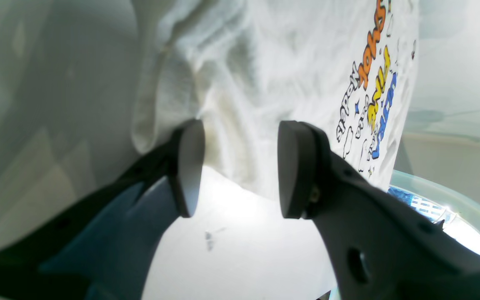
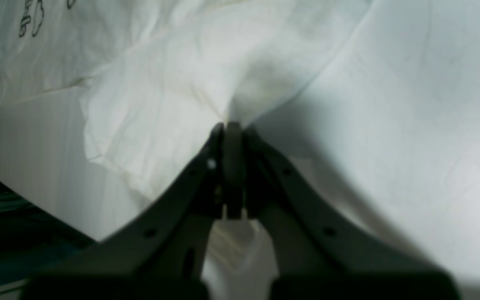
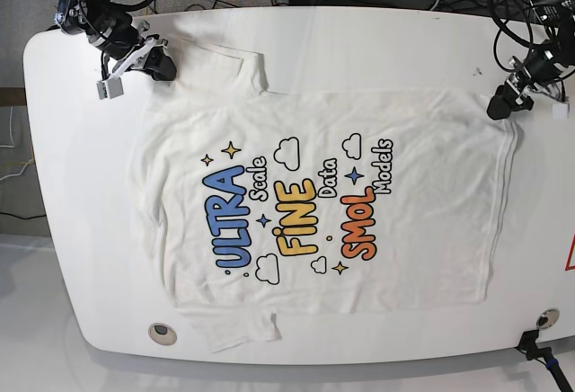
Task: Fold the T-shirt properly
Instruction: 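Close both grippers on the shirt's shoulder edges beside the collar, then pull the shirt toward the robot with both grippers, straightening it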
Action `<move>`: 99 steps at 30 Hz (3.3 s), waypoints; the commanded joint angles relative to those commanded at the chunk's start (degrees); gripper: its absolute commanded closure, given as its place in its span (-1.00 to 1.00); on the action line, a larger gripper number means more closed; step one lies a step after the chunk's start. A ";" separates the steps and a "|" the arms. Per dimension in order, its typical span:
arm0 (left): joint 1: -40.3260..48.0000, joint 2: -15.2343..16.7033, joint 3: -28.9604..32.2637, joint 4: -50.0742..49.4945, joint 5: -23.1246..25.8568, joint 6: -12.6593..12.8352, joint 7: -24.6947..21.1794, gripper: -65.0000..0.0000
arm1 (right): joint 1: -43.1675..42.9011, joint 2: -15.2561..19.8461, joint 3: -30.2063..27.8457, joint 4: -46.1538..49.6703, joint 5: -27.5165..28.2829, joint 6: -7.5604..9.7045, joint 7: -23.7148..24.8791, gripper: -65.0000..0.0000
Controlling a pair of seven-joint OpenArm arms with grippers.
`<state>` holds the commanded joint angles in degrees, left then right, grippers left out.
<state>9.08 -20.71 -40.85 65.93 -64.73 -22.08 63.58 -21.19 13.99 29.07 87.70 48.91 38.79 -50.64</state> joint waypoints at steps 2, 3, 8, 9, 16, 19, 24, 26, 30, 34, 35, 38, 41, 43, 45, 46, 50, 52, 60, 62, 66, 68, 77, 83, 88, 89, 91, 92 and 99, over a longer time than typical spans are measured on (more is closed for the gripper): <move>-0.03 0.39 0.25 0.08 1.71 0.13 -0.38 0.19 | 0.03 0.00 -0.06 0.01 -0.05 0.06 0.02 1.00; -0.04 0.71 0.62 -0.11 2.37 0.11 -0.57 0.19 | 0.04 -0.01 -0.07 0.00 0.04 0.02 0.16 1.00; -0.53 2.44 2.48 -1.04 4.59 0.05 -0.81 0.18 | 0.03 -0.08 -0.05 -0.04 -0.17 -0.11 0.06 1.00; -0.53 2.62 2.74 -1.16 4.75 0.26 -0.76 0.19 | 0.03 0.00 -0.23 -0.02 0.03 -0.21 0.20 1.00; -0.70 3.73 2.53 -2.43 5.02 0.04 1.63 0.34 | 0.17 0.01 -0.11 0.10 -0.03 -0.24 -0.13 1.00; -0.40 3.86 3.05 -2.05 5.85 -0.13 1.95 0.67 | 0.12 0.05 -0.16 0.00 0.18 -0.11 0.05 1.00; -1.51 2.86 2.99 -0.47 4.39 -2.36 1.05 1.00 | -0.66 0.26 0.84 0.97 0.40 0.35 0.08 1.00; -0.72 2.82 2.90 0.26 4.03 -2.56 1.24 1.00 | -1.39 0.68 1.82 2.09 0.98 0.40 -0.07 1.00; 1.82 2.58 2.67 2.59 3.52 -2.85 1.18 1.00 | -3.23 1.39 4.13 4.15 2.82 0.60 -0.41 1.00; 4.80 2.52 2.20 5.32 3.75 -2.91 0.86 1.00 | -5.02 1.38 6.06 5.36 5.00 0.80 -0.98 1.00; 5.66 2.49 2.36 6.20 3.61 -2.91 0.37 1.00 | -5.46 1.31 6.46 5.63 5.47 0.83 -1.26 1.00; 8.27 2.38 2.00 8.11 3.62 -2.97 -0.24 1.00 | -7.02 1.20 7.24 6.48 6.56 0.83 -1.56 1.00; 10.57 2.31 1.14 9.75 3.10 -3.11 -1.43 1.00 | -8.44 1.17 7.81 7.53 7.01 0.98 -1.67 1.00; 11.86 2.18 0.57 10.69 2.87 -3.19 -1.82 1.00 | -9.18 1.13 8.22 8.27 6.97 0.81 -1.75 1.00; 13.01 2.19 -0.15 11.75 2.77 -3.41 -2.10 1.00 | -9.69 1.13 8.34 8.88 6.92 0.89 -1.68 1.00; 13.64 2.16 -0.28 12.39 2.79 -3.36 -2.54 1.00 | -9.60 1.11 8.35 9.27 6.83 0.94 -1.86 1.00; 15.74 1.91 -1.10 14.93 2.66 -3.70 -4.14 1.00 | -9.67 1.09 8.33 10.44 6.71 0.85 -2.09 1.00; 16.61 1.83 -1.10 16.10 2.56 -4.02 -4.87 1.00 | -9.52 1.05 8.32 11.34 6.59 0.69 -2.13 1.00; 15.73 2.51 -0.72 14.52 2.77 -2.59 -1.77 1.00 | -8.94 1.10 8.65 10.97 7.25 1.21 -3.31 1.00; 15.77 2.56 -0.97 14.52 2.70 -2.49 -1.64 1.00 | -8.89 1.09 8.74 11.22 7.21 1.21 -3.35 1.00; 15.90 2.49 -1.03 14.59 2.43 -2.37 -1.82 1.00 | -9.08 1.21 8.91 11.31 7.11 1.21 -3.55 1.00; 16.05 2.50 -1.08 14.53 2.66 -2.38 -1.86 1.00 | -9.04 1.17 9.02 11.38 7.26 1.21 -3.59 1.00; 17.83 2.46 -1.27 14.83 2.29 -2.19 -2.07 1.00 | -9.19 1.17 10.55 12.20 8.17 1.21 -3.94 1.00; 18.96 2.64 -1.35 15.48 2.04 -2.33 -2.46 1.00 | -9.22 1.18 11.09 12.54 8.38 1.21 -4.11 1.00; 17.99 2.77 -1.57 14.89 3.49 -1.54 -2.02 1.00 | -8.85 1.03 10.93 12.08 7.85 1.21 -3.25 1.00; 18.02 2.70 -1.36 14.96 3.73 -1.40 -2.68 0.98 | -8.85 1.04 10.74 11.79 7.84 1.21 -3.17 1.00; 18.05 2.72 -1.66 15.22 3.76 -1.44 -4.70 0.75 | -8.92 1.01 10.84 11.72 8.04 1.21 -3.18 1.00; 18.14 2.65 -1.69 15.30 3.85 -1.77 -5.23 0.67 | -9.06 0.90 10.75 11.89 7.95 1.21 -3.09 1.00; 18.40 2.64 -2.14 16.40 3.64 -2.53 -8.59 0.47 | -8.79 0.98 10.82 11.60 8.20 1.21 -2.81 1.00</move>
<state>27.49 -18.06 -42.98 82.34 -61.09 -24.60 54.99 -29.99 14.96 39.89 99.30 57.11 40.00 -53.45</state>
